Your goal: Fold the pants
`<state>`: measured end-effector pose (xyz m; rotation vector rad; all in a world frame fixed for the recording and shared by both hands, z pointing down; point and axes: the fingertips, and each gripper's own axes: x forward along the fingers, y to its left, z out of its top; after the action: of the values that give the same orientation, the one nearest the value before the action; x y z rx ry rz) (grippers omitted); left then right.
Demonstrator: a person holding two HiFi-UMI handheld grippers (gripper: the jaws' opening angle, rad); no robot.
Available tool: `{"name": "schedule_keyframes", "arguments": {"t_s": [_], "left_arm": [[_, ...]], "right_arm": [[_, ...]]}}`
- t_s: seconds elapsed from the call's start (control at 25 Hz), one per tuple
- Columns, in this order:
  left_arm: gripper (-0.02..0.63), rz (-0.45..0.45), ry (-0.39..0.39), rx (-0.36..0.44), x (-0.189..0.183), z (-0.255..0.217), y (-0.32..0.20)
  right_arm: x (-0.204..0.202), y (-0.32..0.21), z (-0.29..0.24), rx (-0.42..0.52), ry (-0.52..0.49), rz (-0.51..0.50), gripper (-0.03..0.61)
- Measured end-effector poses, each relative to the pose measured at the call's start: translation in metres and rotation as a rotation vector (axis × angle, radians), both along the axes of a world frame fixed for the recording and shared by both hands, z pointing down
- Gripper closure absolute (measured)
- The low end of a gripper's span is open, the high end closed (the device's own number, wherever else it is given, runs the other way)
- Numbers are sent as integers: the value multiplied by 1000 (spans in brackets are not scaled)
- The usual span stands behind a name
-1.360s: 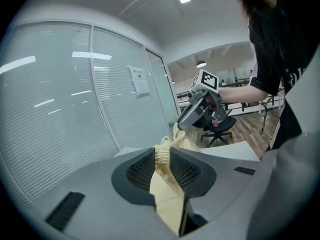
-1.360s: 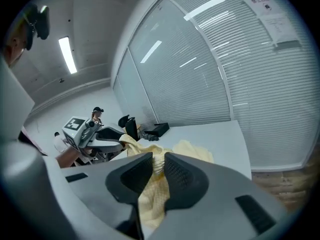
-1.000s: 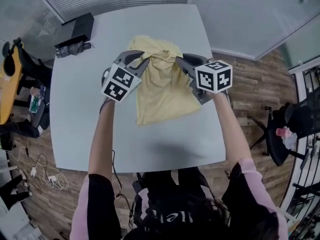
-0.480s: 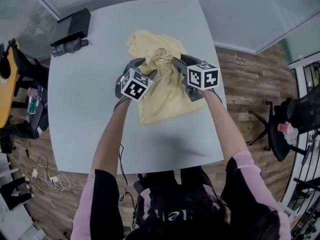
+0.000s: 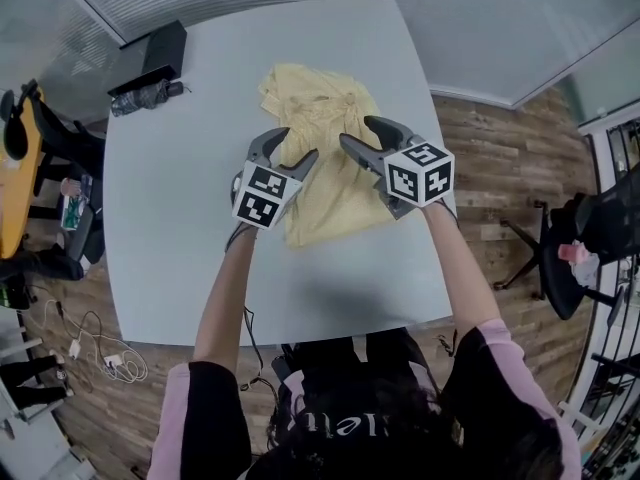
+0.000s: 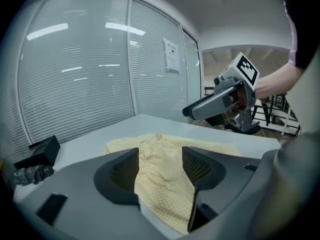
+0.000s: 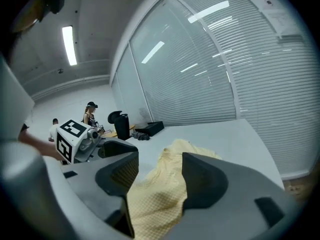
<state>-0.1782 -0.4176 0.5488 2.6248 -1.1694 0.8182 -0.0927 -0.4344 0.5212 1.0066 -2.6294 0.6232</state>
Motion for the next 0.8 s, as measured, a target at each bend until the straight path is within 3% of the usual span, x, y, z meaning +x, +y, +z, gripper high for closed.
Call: {"name": "schedule_keyframes", "arguments": {"t_s": [0.36,0.8], "left_arm": [[341,-44,199,8,2,-43,72],[341,0,226,35,-3,-68,174]], "right_arm": [[-12,82,-38,66,-79,-35,331],[-9,189,-52,46,-130,23,380]]}}
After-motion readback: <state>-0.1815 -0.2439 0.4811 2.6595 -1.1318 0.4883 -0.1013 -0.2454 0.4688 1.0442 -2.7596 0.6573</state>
